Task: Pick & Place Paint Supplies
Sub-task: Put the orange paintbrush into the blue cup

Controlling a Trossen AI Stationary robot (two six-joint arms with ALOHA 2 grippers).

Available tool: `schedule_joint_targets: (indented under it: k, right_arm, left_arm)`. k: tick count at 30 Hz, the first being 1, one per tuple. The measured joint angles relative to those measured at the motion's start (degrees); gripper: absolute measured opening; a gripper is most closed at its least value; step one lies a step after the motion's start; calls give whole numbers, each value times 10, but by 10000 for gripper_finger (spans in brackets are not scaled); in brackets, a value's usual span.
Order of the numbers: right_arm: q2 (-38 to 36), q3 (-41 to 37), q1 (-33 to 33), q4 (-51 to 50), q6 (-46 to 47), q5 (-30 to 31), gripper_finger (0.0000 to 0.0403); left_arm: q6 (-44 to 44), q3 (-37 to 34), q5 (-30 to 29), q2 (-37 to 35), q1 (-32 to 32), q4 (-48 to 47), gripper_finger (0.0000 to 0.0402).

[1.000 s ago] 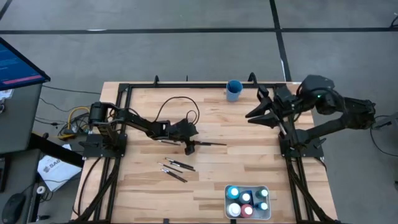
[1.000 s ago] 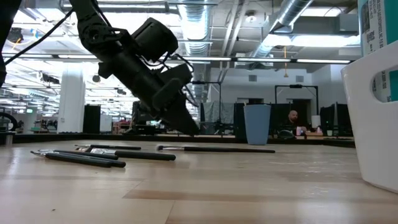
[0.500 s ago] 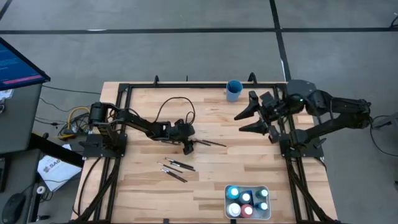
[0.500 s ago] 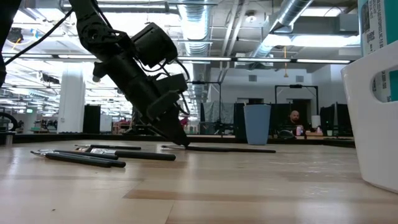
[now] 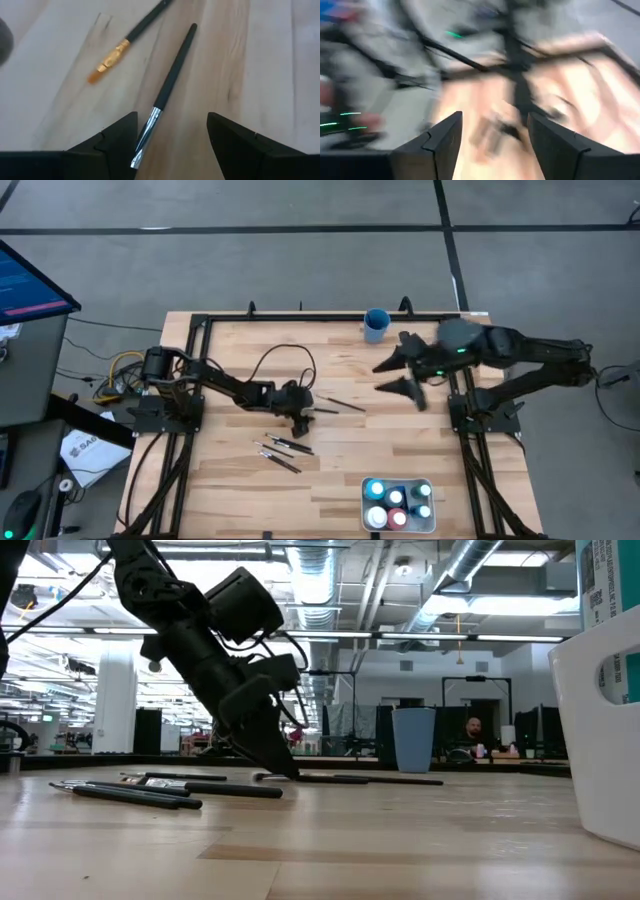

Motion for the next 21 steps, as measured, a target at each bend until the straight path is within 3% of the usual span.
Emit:
schedule_joint_targets:
  k: [2, 4, 15, 21]
  right_arm:
    - [27, 0, -15, -50, 11, 48, 211]
    - [68, -2, -35, -75, 13, 60, 206]
    - [321, 6, -93, -105, -21, 13, 191]
    - [448, 54, -100, -158, -65, 8, 192]
  left_arm:
    - [-17, 0, 2, -4, -2, -4, 230]
    - [-35, 0, -1, -9, -4, -7, 230]
    - [-39, -1, -4, -112, -4, -41, 229]
    - [-35, -1, -23, -196, -4, -135, 229]
